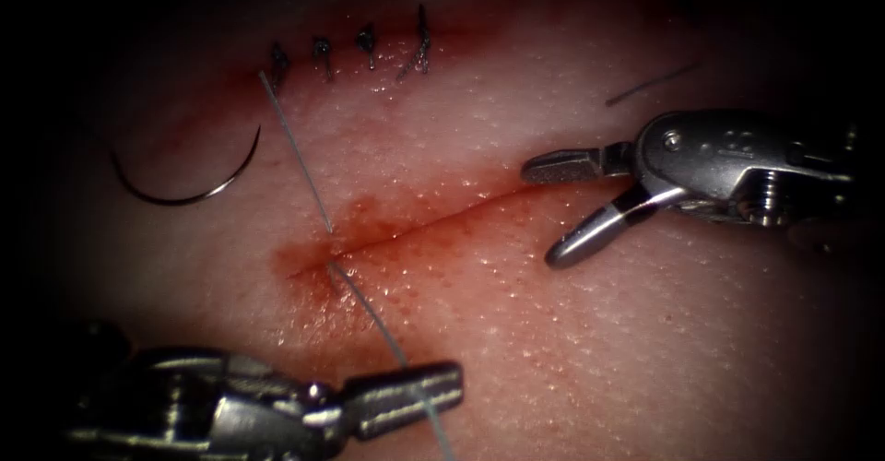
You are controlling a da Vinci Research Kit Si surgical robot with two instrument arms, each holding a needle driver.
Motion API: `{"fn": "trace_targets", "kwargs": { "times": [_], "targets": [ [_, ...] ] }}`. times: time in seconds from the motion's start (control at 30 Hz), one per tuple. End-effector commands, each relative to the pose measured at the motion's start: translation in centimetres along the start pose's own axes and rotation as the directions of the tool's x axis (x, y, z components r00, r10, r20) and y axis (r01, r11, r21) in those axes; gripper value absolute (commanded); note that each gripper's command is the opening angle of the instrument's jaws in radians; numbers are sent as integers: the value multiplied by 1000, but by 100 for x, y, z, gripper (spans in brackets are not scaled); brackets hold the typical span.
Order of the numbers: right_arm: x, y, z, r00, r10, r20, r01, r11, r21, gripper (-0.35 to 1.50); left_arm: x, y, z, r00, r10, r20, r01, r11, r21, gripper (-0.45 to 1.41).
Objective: Wound Closure
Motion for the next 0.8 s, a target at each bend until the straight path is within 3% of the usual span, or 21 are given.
{"fn": "trace_targets", "kwargs": {
  "times": [0.03, 0.07, 0.17, 0.43, 0.6, 0.8],
  "targets": [
    [7, -6, 16, 999, -37, -8, 38, 999, 14, 135, -5, 4, 5, 1000, 1, -7, -1, 1000, -1, -45],
    [24, -17, 29, 994, -112, -22, 112, 993, 29, 131, -15, 3, 2, 1000, 8, -14, -8, 1000, -7, -45],
    [37, -22, 54, 973, -224, -48, 225, 974, 25, 123, -22, 5, 1, 998, 23, -53, -25, 999, -39, -45],
    [43, -21, 104, 920, -366, -144, 371, 929, 9, 123, -51, -2, -11, 994, -44, -102, 36, 996, -84, -45],
    [38, -33, 134, 848, -503, -166, 510, 860, 2, 116, -63, -7, -23, 989, -85, -120, 74, 993, -95, -45],
    [40, -43, 160, 834, -509, -211, 521, 854, 1, 101, -65, -7, -26, 987, -106, -119, 95, 991, -98, -45]
  ]
}}
